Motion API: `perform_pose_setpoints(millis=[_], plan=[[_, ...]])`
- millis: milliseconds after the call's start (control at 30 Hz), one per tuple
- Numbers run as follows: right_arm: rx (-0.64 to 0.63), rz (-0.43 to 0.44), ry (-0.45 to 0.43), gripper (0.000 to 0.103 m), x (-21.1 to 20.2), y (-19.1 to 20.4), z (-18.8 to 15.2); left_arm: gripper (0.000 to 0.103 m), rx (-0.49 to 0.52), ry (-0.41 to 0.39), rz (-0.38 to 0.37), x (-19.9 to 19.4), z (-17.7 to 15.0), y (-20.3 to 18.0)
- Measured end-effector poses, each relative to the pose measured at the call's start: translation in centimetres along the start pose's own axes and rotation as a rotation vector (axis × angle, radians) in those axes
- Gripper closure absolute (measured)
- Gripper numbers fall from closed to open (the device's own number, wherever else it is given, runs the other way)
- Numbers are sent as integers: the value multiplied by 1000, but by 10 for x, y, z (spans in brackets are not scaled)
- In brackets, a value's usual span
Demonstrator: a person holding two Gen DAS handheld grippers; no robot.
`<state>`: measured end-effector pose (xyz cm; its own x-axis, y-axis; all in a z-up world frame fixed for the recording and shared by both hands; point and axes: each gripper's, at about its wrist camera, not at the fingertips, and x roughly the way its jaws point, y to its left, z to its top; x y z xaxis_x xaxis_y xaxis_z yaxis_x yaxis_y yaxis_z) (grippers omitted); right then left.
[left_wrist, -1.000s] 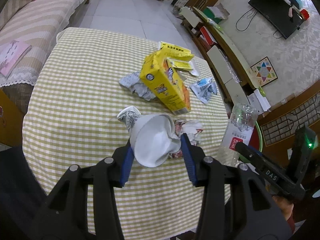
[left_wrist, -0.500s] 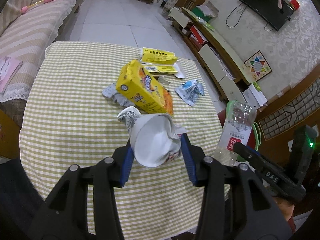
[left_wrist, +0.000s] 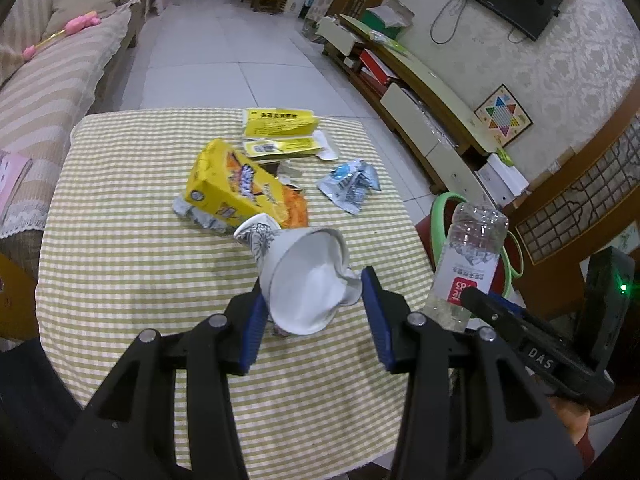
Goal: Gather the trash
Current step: 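Lift the paper cup and plastic bottle and carry them toward the bin, then open both tools over the bin to drop the cup and bottle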
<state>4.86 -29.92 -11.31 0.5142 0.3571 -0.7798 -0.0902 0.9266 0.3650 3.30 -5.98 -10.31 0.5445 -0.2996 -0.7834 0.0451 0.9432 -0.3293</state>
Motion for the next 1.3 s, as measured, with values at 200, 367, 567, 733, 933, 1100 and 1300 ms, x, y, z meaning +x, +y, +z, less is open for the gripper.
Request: perform_pose_setpoints(millis=[200,367,567,733,933,1100,1300], plan=[[34,-2,-13,55,-5,-17,-1,60,29,5,-1,5,4,-16],[72,-3,-26,55,-10,-32,-2,60,57,17,-5,11,5,-28],[131,-27,-54,55,-21,-60,0,60,94,36,-26,24,8,-50],[169,-80,-90,55,-34,-93,5,60,156,62,-78,47,13,-83],[228,-120,-146,55,-48,-142,19,60,229,102,-196,84,21,-137],[293,-135,-184,55,-54,-180,29,60,273,130,-274,119,32,-184],[344,-163,-217,55,-56,-208,37,60,341,159,-292,153,39,-227]])
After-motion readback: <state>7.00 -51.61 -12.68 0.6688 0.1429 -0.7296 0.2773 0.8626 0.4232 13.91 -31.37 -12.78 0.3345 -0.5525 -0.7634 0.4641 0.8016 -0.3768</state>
